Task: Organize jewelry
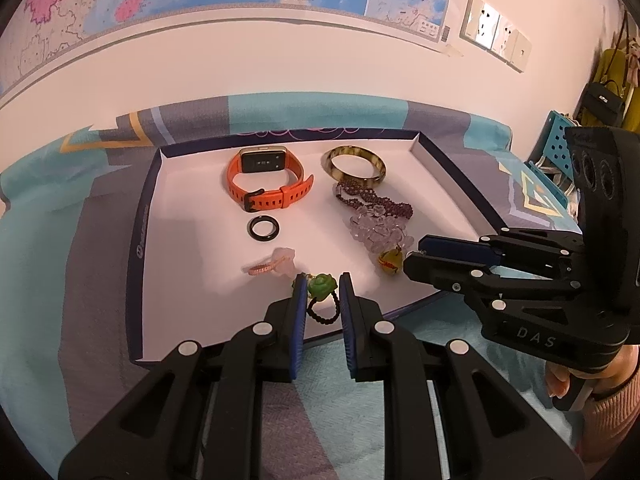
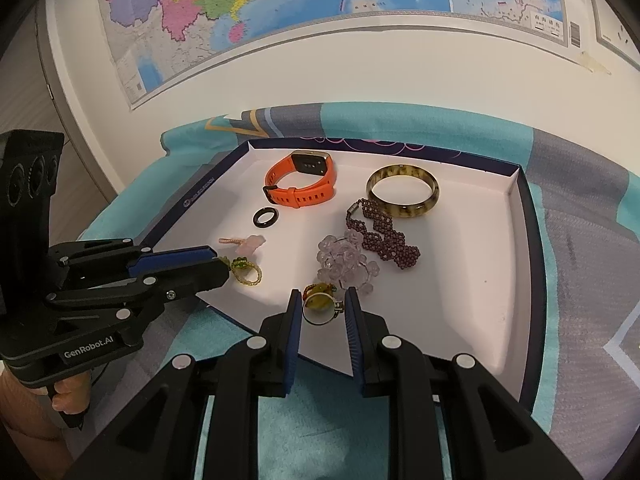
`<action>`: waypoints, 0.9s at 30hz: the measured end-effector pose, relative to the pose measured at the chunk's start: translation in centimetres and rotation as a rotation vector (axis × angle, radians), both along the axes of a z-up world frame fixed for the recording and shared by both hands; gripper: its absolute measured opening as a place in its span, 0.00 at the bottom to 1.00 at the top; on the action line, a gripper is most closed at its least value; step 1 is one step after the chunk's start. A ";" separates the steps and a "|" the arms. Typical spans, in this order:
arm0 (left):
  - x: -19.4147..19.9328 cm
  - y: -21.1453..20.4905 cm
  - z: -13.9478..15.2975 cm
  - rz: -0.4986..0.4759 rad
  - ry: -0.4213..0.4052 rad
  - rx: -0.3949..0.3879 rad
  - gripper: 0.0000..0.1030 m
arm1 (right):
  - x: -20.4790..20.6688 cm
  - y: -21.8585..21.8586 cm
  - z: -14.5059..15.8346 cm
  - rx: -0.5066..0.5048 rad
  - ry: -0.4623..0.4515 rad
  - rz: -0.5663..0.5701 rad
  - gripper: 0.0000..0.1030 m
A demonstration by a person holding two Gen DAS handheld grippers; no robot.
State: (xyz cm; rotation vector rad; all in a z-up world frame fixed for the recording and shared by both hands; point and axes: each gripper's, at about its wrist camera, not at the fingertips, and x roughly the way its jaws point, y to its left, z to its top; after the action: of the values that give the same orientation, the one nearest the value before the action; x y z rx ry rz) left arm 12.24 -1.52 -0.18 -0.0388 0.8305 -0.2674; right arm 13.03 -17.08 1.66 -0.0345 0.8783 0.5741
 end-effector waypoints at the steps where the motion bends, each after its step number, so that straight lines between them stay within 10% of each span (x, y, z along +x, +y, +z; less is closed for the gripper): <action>1: 0.0 0.0 0.0 0.000 0.001 0.000 0.16 | 0.0 0.0 0.0 -0.001 0.000 -0.001 0.19; 16: 0.1 0.0 -0.4 0.007 0.012 0.004 0.19 | 0.5 -0.1 -0.4 0.002 0.011 -0.030 0.22; 27: -1.6 0.5 0.4 0.036 -0.044 0.002 0.67 | -1.1 -1.0 0.5 -0.010 -0.048 -0.081 0.60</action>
State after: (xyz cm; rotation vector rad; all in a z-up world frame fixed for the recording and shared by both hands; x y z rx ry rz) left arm 10.59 -1.05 0.20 -0.0461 0.7860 -0.2325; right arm 11.98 -18.08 2.12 -0.0217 0.8318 0.4909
